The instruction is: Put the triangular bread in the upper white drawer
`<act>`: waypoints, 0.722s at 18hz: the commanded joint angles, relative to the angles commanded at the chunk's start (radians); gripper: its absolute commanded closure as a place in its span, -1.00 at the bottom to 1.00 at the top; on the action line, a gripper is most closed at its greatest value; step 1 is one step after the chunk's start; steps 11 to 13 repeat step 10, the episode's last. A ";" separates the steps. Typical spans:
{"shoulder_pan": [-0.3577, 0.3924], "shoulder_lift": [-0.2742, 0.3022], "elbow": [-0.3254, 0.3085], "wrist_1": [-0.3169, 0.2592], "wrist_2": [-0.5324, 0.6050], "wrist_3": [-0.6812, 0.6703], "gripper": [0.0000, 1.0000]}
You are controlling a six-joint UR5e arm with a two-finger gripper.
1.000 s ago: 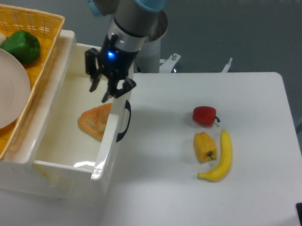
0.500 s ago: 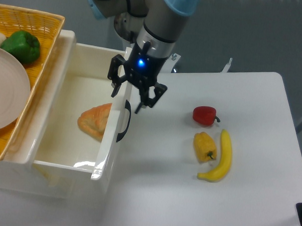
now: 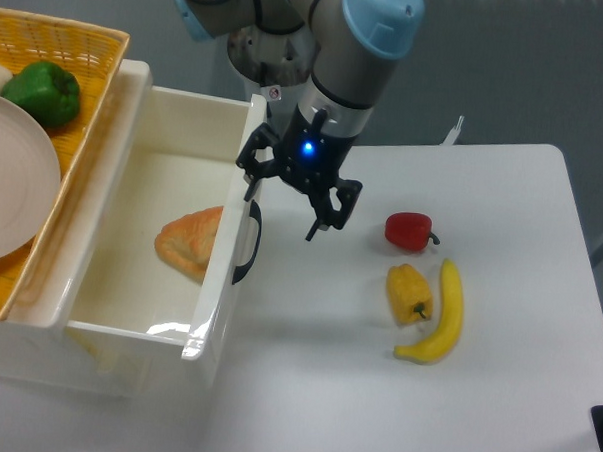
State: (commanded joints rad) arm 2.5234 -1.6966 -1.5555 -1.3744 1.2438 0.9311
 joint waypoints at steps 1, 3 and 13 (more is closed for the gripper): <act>0.000 -0.002 0.003 0.003 0.017 -0.001 -1.00; 0.000 -0.012 0.005 0.044 0.058 0.000 -1.00; 0.011 -0.037 0.005 0.064 0.164 0.056 -1.00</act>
